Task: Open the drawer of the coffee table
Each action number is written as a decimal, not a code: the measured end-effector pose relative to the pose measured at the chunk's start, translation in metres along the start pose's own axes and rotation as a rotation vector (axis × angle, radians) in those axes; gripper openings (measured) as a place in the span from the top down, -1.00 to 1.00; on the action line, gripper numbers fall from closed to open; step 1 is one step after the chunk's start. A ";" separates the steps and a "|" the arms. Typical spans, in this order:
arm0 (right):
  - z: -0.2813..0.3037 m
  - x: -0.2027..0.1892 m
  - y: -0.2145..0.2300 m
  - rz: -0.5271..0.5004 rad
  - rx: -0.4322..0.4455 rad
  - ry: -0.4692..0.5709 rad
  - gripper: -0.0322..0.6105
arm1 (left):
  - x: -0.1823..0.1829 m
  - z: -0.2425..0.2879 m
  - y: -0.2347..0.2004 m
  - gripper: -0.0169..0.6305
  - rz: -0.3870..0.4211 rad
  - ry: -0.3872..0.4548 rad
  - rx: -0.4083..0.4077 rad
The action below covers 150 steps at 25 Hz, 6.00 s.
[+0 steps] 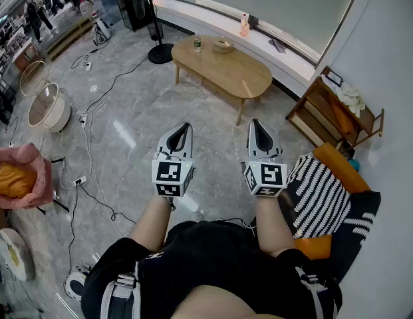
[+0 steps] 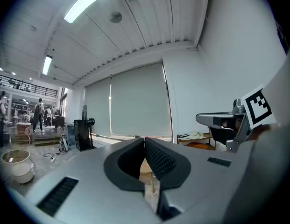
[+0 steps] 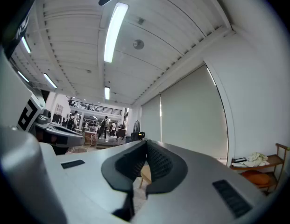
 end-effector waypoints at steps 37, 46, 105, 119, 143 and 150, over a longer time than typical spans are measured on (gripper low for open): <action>0.054 0.003 -0.089 -0.020 -0.054 0.061 0.85 | -0.022 -0.017 -0.126 0.88 -0.010 0.089 -0.006; 0.116 -0.016 -0.025 -0.038 -0.022 0.091 0.85 | -0.034 0.058 -0.130 0.88 0.012 0.086 0.060; 0.455 -0.468 0.385 0.320 -0.152 -0.423 0.85 | -0.382 0.719 -0.034 0.88 -0.048 -0.509 -0.171; 0.403 -0.718 0.405 0.129 -0.183 -0.359 0.85 | -0.657 0.794 -0.003 0.88 -0.164 -0.296 -0.299; 0.420 -0.846 0.457 0.228 0.067 -0.296 0.23 | -0.798 0.891 0.005 0.10 -0.874 -0.340 -0.604; 0.445 -0.856 0.465 0.270 0.056 -0.243 0.18 | -0.815 0.939 0.022 0.09 -1.113 -0.326 -0.733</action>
Point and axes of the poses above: the fingertips, and each gripper's own axes: z forward along the fingers, y to its right, x out of its top, the point moved 8 cm from there along -z, backward along the fingers, and after that the axes turned 15 degrees about x, right-handed, at the moved point
